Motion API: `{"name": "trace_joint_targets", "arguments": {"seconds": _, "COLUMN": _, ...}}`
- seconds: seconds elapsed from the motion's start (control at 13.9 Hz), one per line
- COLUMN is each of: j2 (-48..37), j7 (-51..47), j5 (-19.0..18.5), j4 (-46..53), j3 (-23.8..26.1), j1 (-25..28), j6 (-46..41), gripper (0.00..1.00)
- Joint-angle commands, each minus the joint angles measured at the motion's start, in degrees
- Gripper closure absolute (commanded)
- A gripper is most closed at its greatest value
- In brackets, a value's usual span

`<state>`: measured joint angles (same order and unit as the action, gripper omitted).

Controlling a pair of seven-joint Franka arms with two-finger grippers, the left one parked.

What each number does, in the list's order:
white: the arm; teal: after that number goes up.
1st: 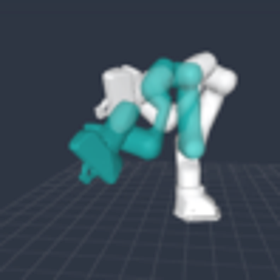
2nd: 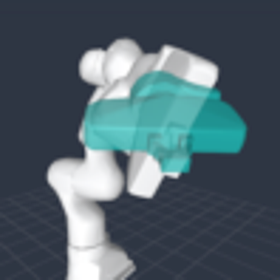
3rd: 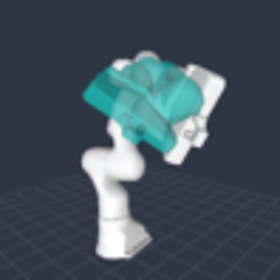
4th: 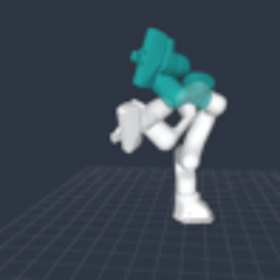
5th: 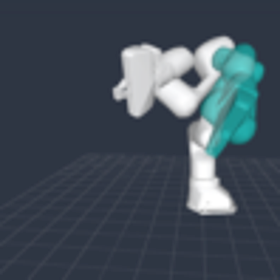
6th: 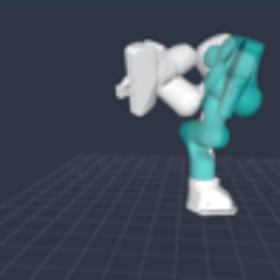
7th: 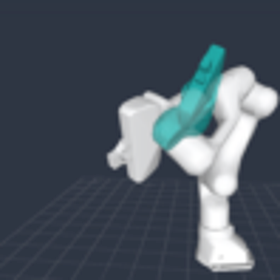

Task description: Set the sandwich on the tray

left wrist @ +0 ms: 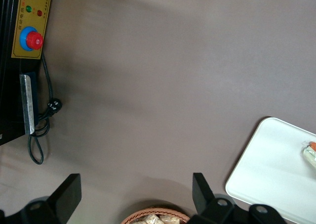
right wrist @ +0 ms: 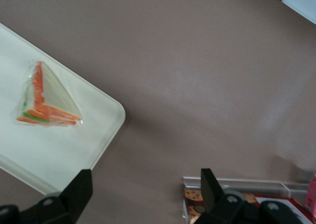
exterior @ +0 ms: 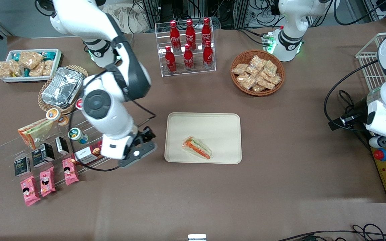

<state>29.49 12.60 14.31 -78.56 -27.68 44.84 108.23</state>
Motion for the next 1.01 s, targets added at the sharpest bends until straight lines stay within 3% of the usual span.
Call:
{"name": "trace_joint_targets", "arguments": {"seconds": 0.0, "j2": -3.03, "j7": -0.2, "j5": 0.72, "j4": -1.33, "j3": 0.43, "j1": -1.59, "j6": -1.17, "gripper": 0.02}}
{"name": "trace_joint_targets", "arguments": {"seconds": 0.65, "j2": -6.36, "j7": -1.35, "j5": 3.27, "j4": -0.63, "j3": 0.43, "j1": -10.81, "j6": -1.78, "gripper": 0.02}}
{"name": "trace_joint_targets", "arguments": {"seconds": 0.93, "j2": -12.5, "j7": -1.52, "j5": 0.81, "j4": -0.72, "j3": -0.88, "j1": -13.89, "j6": -11.44, "gripper": 0.02}}
